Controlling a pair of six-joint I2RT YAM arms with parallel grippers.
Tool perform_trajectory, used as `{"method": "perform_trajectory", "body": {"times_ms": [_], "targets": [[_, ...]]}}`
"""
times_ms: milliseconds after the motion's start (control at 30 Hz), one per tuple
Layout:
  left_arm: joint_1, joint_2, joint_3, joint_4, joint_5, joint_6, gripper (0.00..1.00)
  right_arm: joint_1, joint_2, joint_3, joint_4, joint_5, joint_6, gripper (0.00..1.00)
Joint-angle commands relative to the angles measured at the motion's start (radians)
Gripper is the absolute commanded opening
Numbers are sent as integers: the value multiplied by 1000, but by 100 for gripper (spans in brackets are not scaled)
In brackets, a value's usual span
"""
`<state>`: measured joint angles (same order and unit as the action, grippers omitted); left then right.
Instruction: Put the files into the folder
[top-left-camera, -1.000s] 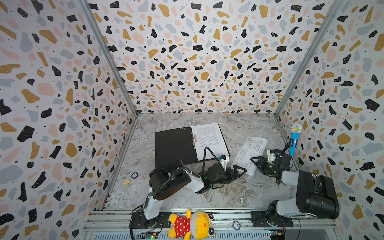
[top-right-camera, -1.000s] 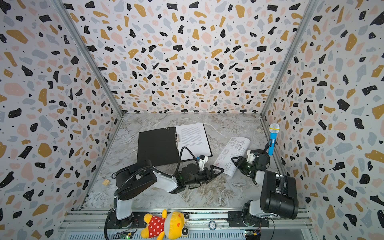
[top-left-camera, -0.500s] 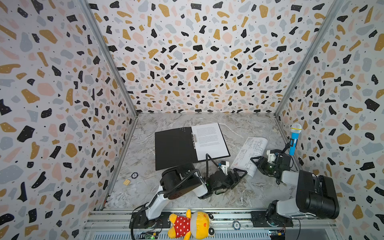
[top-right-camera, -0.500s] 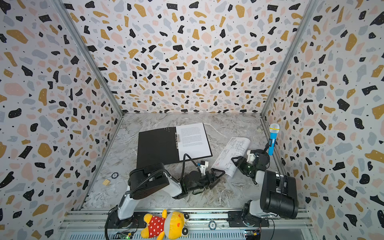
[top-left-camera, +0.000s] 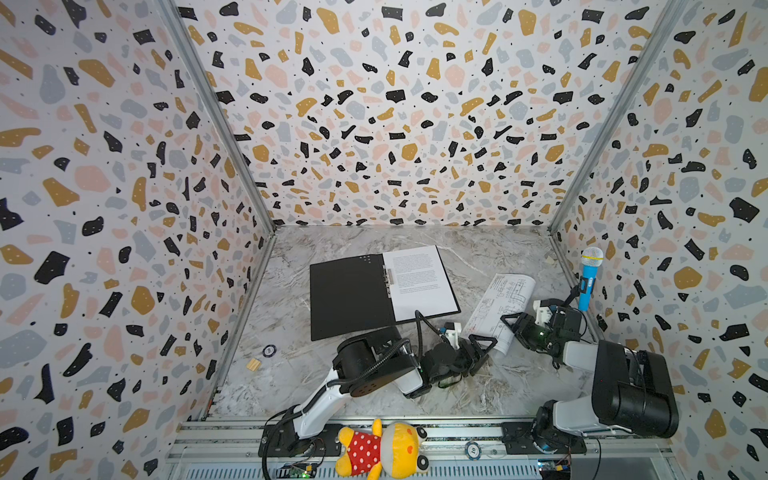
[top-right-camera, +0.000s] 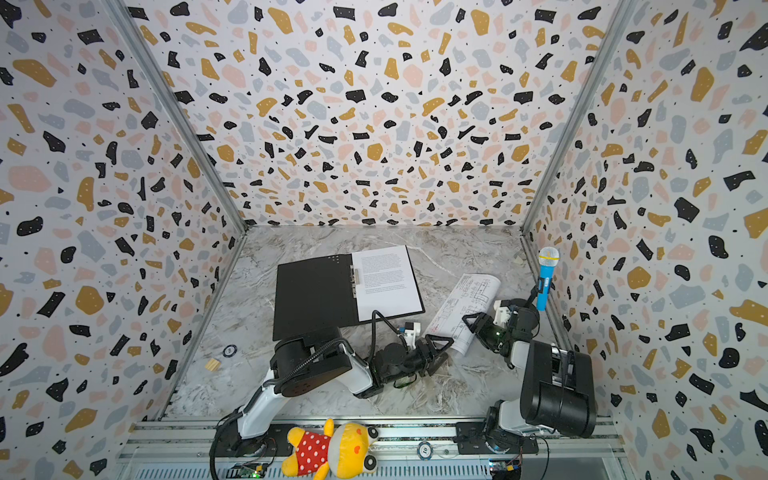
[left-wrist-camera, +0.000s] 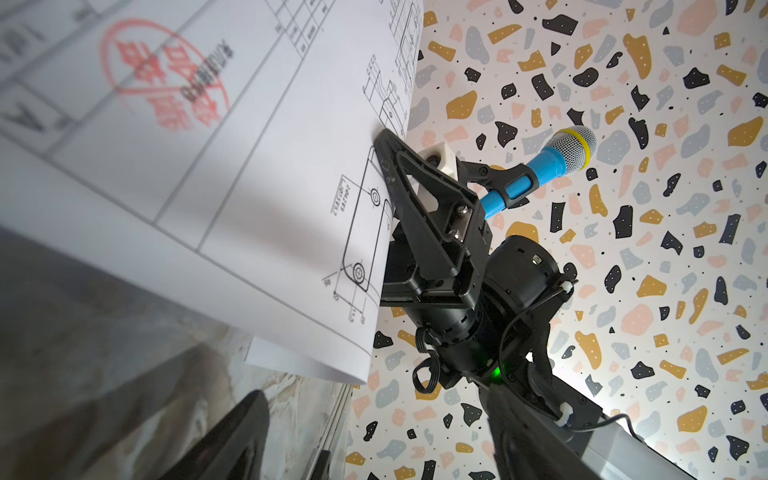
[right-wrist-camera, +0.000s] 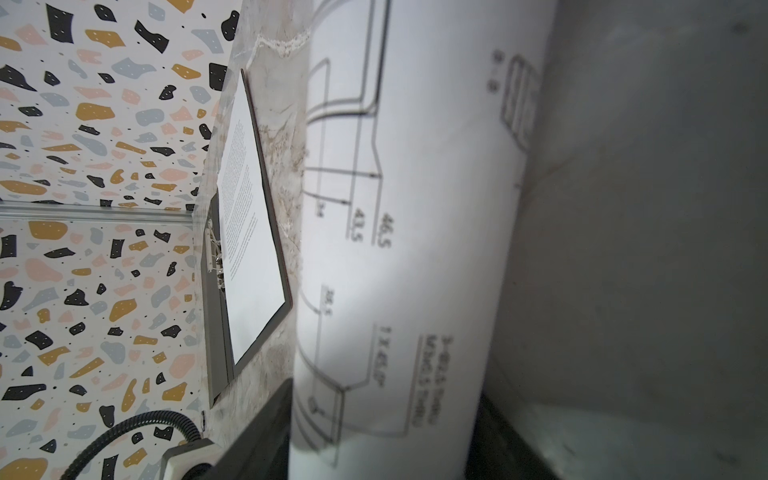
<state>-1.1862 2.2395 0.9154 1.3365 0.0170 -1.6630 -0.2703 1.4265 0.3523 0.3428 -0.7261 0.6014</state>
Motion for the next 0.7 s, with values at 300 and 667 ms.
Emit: {"method": "perform_trajectory", "body": {"times_ms": [300,667], "targets": [[-7,61,64,101,-65,-63,72,-3,22,-36,-133,73,-6,62],[-13,117,114,121,-105,-116,63,-2,11,-44,-133,76,-3,62]]}}
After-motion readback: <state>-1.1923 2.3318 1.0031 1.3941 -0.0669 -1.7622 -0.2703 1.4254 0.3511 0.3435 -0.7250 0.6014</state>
